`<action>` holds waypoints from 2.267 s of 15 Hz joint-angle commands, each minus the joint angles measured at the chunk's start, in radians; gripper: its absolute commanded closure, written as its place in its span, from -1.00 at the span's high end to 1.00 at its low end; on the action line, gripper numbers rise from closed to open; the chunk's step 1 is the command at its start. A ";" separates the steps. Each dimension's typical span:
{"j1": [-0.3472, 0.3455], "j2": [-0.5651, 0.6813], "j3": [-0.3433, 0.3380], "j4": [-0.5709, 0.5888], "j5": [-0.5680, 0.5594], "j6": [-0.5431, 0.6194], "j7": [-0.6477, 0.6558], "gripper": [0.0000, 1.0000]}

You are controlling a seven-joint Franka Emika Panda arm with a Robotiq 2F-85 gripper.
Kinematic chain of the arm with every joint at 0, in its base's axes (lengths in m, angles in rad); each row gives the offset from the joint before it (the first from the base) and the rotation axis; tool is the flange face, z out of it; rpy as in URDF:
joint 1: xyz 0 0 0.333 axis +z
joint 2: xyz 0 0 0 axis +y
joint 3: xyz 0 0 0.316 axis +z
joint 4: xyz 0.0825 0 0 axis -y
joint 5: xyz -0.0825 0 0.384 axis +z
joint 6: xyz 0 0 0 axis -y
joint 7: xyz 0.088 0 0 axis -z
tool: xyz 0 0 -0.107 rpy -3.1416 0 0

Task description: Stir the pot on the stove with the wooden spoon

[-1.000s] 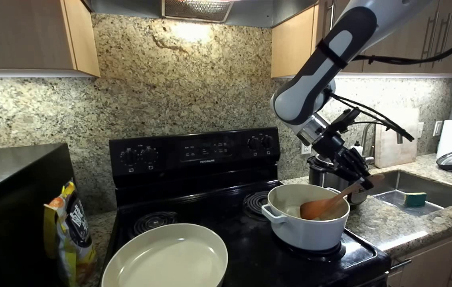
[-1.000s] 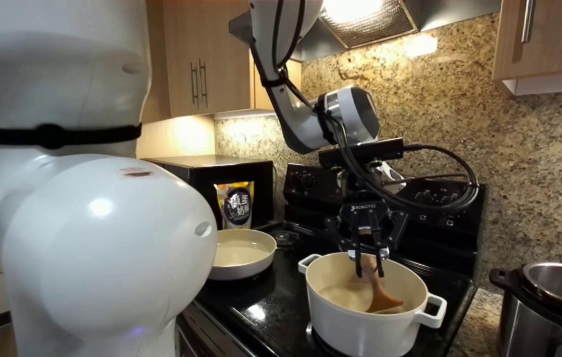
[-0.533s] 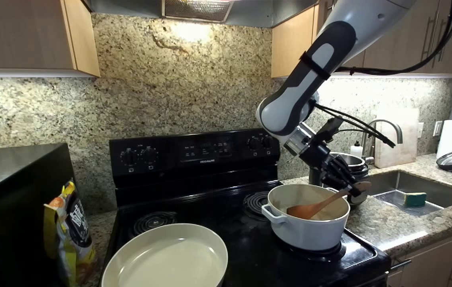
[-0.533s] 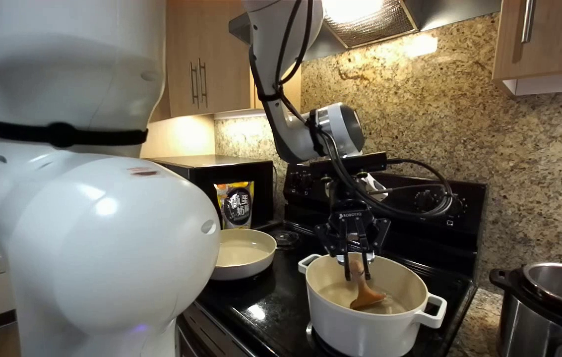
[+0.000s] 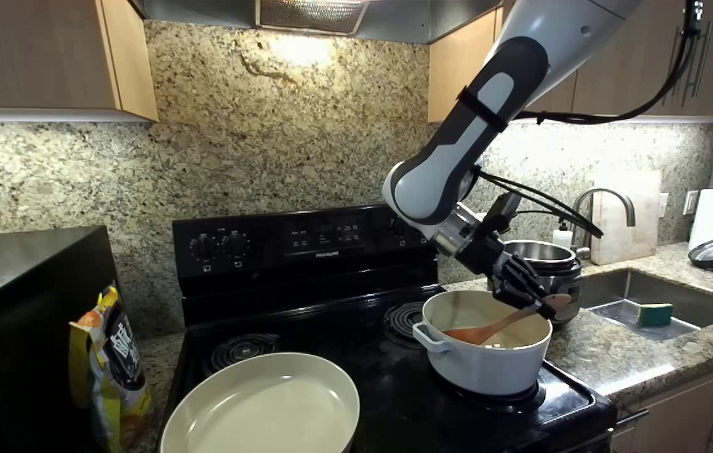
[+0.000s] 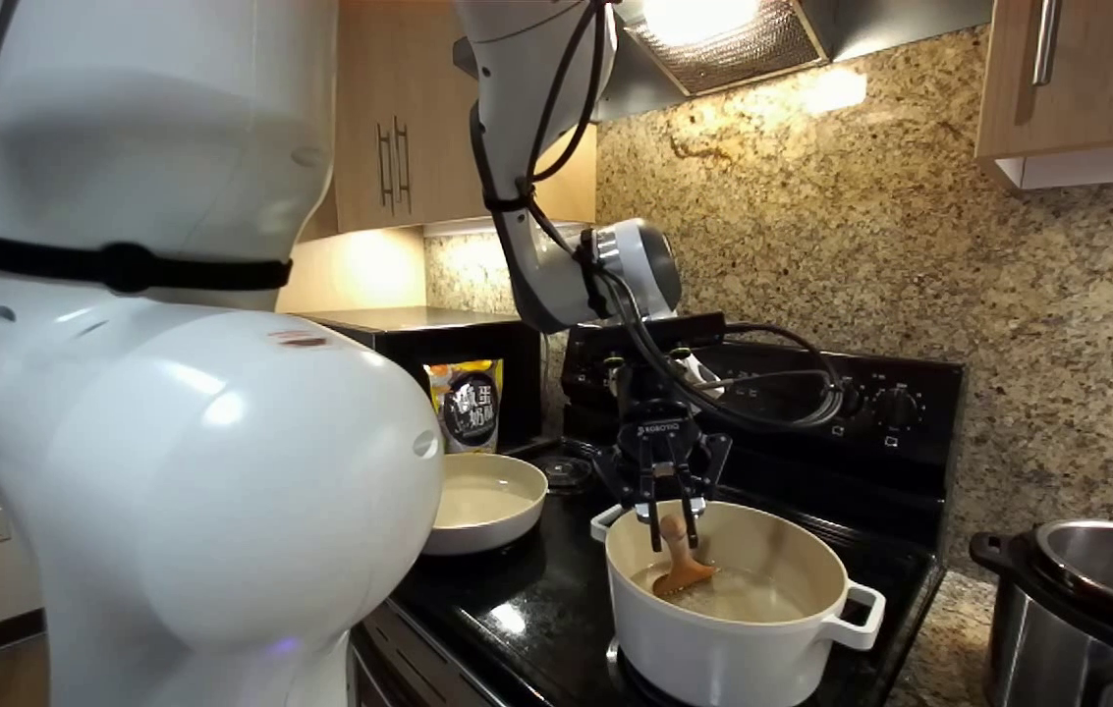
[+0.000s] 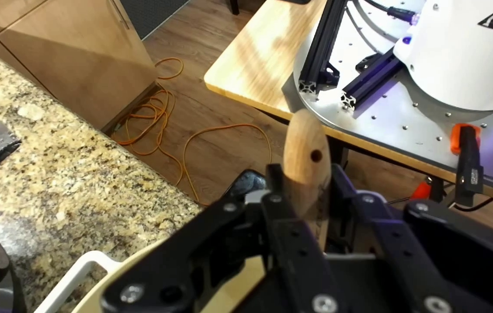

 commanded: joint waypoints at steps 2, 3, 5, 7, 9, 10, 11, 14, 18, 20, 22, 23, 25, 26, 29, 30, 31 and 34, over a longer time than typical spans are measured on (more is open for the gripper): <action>-0.002 -0.100 0.001 -0.090 -0.030 -0.001 0.030 -0.86; -0.006 -0.114 -0.002 -0.097 -0.029 -0.005 0.029 -0.86; -0.013 -0.141 -0.012 -0.109 -0.033 -0.012 0.033 -0.86; -0.023 -0.153 -0.025 -0.107 -0.034 -0.025 0.024 -0.86; -0.036 -0.145 -0.040 -0.094 -0.035 -0.032 0.029 -0.86; -0.043 -0.137 -0.050 -0.085 -0.031 -0.032 0.031 -0.86; -0.053 -0.131 -0.059 -0.077 -0.023 -0.025 0.032 -0.86; -0.071 -0.107 -0.078 -0.057 0.005 -0.020 0.030 -0.86; -0.079 -0.061 -0.087 -0.031 0.029 -0.007 0.030 -0.86; -0.080 -0.039 -0.089 -0.020 0.055 -0.002 0.008 -0.86; -0.086 -0.008 -0.092 -0.007 0.085 -0.004 -0.006 -0.86; -0.089 0.008 -0.094 0.000 0.099 -0.006 -0.009 -0.86; -0.098 0.027 -0.100 0.007 0.121 -0.008 -0.015 -0.86; -0.104 0.035 -0.103 0.007 0.133 -0.007 -0.020 -0.86; -0.122 0.046 -0.113 0.000 0.165 -0.007 -0.036 -0.86; -0.127 0.047 -0.115 -0.001 0.172 -0.008 -0.040 -0.86; -0.131 0.043 -0.116 -0.004 0.180 -0.006 -0.046 -0.85; -0.134 0.032 -0.113 -0.010 0.200 -0.004 -0.057 0.17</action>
